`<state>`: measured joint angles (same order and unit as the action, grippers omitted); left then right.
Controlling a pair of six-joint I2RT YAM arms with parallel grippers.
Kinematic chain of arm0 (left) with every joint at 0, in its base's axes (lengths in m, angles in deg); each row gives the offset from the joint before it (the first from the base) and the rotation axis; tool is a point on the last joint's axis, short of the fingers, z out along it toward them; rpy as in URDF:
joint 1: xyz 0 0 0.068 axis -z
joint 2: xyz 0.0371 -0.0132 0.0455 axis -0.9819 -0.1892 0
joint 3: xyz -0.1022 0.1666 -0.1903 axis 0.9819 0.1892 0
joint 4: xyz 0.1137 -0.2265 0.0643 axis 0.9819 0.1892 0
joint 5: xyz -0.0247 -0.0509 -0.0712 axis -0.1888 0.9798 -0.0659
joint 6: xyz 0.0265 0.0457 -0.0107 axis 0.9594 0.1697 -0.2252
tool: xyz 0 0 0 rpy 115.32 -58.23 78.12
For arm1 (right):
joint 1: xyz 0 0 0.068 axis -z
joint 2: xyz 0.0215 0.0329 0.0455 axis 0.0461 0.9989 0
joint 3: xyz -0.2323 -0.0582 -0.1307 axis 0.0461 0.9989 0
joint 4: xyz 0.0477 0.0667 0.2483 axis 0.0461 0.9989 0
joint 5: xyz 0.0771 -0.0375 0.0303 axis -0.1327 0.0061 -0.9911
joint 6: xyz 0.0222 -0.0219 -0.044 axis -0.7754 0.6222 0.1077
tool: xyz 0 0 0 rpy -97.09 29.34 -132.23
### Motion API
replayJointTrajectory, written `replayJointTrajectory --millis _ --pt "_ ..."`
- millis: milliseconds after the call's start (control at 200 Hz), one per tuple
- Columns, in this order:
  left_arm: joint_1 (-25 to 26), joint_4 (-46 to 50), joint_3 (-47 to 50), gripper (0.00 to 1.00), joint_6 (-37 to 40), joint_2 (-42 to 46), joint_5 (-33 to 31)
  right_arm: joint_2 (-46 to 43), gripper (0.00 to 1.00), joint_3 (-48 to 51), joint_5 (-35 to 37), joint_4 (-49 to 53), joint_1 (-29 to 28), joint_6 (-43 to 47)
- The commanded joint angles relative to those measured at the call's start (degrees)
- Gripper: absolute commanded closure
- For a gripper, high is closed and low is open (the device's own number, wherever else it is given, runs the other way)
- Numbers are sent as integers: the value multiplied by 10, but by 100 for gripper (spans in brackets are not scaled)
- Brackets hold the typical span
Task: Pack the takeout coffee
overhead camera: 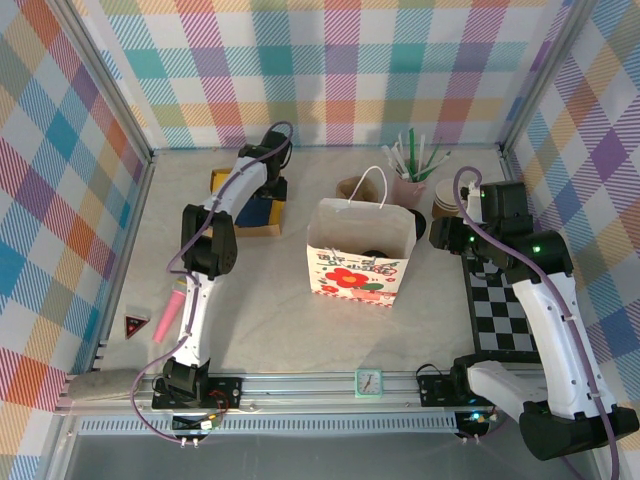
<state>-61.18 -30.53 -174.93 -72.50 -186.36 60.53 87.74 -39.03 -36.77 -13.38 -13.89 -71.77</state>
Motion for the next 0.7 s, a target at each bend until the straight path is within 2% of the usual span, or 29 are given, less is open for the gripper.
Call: replayJointTrajectory --millis 0,170,465,695 --pt "5 13 -20 36 11 -22 -11 2 50 2 1 -15 3 4" --pt "4 13 -19 40 11 -29 -15 2 50 -2 -1 -14 3 5" --pt "4 13 -23 57 17 -27 -32 3 54 -3 -4 -16 3 3" --pt "4 15 -24 62 21 -16 -32 5 56 -7 -6 -15 3 4"
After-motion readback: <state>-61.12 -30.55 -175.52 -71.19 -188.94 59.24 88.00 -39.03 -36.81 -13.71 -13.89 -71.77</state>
